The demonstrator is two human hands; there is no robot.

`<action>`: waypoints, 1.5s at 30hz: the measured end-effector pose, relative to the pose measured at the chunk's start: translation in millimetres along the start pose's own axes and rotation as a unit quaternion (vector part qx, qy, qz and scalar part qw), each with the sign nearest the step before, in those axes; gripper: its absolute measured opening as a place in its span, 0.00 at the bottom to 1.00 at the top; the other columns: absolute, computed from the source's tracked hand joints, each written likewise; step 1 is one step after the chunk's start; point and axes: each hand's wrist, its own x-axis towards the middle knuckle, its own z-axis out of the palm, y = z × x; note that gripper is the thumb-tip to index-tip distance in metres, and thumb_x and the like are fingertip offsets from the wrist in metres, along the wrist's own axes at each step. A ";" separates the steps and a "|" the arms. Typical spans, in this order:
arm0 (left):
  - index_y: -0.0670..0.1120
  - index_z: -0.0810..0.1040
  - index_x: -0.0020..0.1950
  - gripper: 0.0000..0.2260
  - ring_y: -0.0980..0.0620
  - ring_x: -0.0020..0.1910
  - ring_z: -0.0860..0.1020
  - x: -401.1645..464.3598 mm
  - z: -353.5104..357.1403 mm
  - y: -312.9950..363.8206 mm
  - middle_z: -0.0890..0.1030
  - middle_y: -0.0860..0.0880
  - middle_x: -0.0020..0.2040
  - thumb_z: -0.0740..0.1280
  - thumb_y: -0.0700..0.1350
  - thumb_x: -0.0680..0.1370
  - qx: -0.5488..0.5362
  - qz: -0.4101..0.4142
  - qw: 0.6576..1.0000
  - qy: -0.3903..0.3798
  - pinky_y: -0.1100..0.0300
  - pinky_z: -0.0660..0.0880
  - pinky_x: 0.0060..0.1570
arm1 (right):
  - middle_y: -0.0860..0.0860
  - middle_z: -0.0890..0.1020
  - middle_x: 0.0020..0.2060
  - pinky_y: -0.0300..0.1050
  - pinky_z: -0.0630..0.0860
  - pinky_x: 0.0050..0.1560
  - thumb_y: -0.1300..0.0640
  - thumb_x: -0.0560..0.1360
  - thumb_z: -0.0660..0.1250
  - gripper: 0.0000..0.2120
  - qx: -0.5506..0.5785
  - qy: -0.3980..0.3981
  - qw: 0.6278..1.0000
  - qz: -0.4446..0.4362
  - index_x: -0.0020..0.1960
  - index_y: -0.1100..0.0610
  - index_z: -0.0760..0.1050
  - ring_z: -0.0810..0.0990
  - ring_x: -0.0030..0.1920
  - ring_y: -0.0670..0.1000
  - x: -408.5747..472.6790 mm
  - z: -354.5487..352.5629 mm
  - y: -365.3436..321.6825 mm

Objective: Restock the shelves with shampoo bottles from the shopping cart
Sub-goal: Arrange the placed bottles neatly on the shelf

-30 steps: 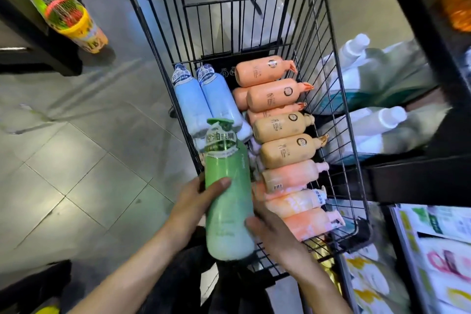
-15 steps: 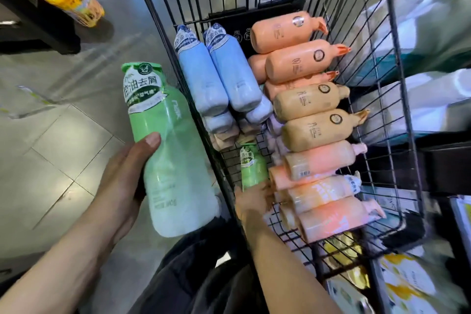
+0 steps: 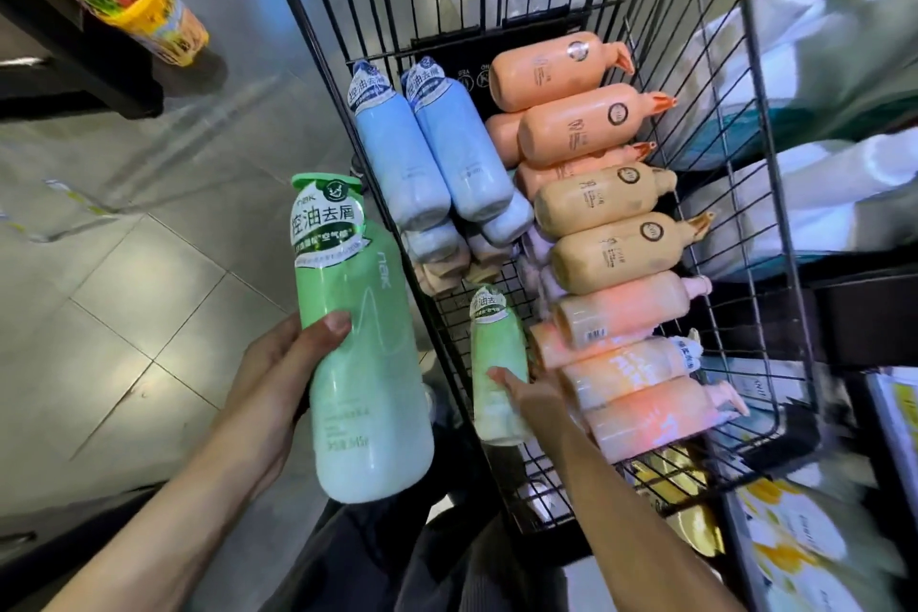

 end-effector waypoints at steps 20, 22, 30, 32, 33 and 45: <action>0.42 0.80 0.51 0.13 0.56 0.36 0.83 -160.6 181.2 23.6 0.85 0.50 0.39 0.73 0.46 0.69 0.152 0.125 0.912 -0.359 0.68 0.74 0.31 | 0.61 0.79 0.60 0.57 0.76 0.59 0.47 0.50 0.81 0.50 0.491 0.025 0.835 -0.247 0.68 0.60 0.69 0.79 0.58 0.58 -303.2 -147.8 102.7; 0.41 0.81 0.52 0.23 0.51 0.41 0.83 -192.3 204.1 10.0 0.86 0.46 0.44 0.72 0.53 0.63 0.157 0.133 0.899 -0.386 0.65 0.76 0.35 | 0.59 0.83 0.52 0.48 0.81 0.44 0.50 0.48 0.82 0.49 0.517 0.018 0.812 -0.271 0.65 0.63 0.70 0.84 0.47 0.54 -333.3 -159.8 131.1; 0.41 0.80 0.53 0.19 0.51 0.41 0.83 -319.7 297.3 -66.5 0.85 0.44 0.46 0.70 0.45 0.63 0.163 0.144 0.838 -0.501 0.64 0.78 0.35 | 0.59 0.83 0.54 0.47 0.80 0.45 0.50 0.56 0.80 0.38 0.509 0.144 0.775 -0.345 0.63 0.60 0.72 0.83 0.51 0.58 -428.2 -215.9 265.4; 0.42 0.79 0.56 0.26 0.50 0.46 0.83 -347.7 320.8 -84.5 0.85 0.45 0.49 0.73 0.49 0.60 0.166 0.156 0.815 -0.533 0.61 0.78 0.42 | 0.61 0.82 0.54 0.51 0.80 0.47 0.50 0.54 0.82 0.41 0.514 0.177 0.764 -0.348 0.63 0.61 0.72 0.83 0.52 0.60 -445.2 -231.1 298.6; 0.42 0.78 0.57 0.29 0.47 0.49 0.83 -360.5 333.1 -92.9 0.85 0.45 0.50 0.73 0.52 0.58 0.169 0.154 0.804 -0.549 0.57 0.79 0.47 | 0.61 0.82 0.55 0.53 0.80 0.49 0.48 0.51 0.83 0.45 0.516 0.196 0.759 -0.345 0.63 0.60 0.72 0.82 0.53 0.62 -452.7 -238.7 314.2; 0.43 0.76 0.57 0.31 0.59 0.43 0.83 -475.0 461.3 -136.9 0.86 0.53 0.45 0.76 0.47 0.55 0.162 0.197 0.714 -0.653 0.68 0.77 0.38 | 0.58 0.82 0.56 0.56 0.77 0.56 0.42 0.49 0.82 0.48 0.466 0.405 0.690 -0.378 0.65 0.57 0.72 0.81 0.57 0.59 -518.9 -329.6 420.9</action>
